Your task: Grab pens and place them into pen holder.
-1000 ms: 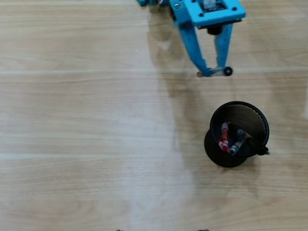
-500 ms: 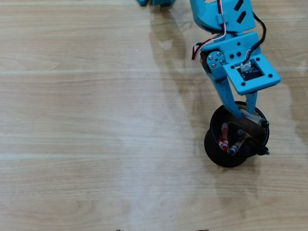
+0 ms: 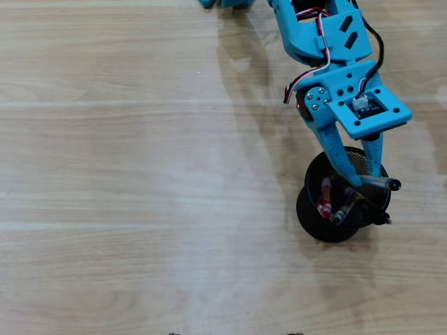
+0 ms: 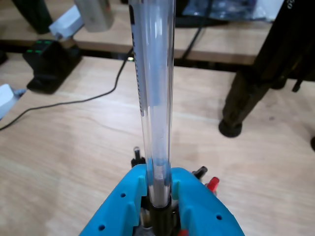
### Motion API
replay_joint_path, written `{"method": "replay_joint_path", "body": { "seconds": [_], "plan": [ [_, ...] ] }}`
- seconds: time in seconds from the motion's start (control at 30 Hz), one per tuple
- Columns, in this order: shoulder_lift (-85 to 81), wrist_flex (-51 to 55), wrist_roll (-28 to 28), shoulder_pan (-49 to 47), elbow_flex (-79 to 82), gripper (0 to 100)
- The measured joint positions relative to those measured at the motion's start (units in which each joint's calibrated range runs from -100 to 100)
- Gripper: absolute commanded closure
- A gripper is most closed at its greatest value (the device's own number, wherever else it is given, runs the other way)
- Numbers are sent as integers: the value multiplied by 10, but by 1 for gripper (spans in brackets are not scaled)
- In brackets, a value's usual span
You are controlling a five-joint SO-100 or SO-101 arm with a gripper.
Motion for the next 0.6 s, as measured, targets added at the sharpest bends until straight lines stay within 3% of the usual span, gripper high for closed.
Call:
{"method": "replay_joint_path", "body": {
  "seconds": [0.6],
  "plan": [
    [0,-38,0,-19,14,93]
  ]
}}
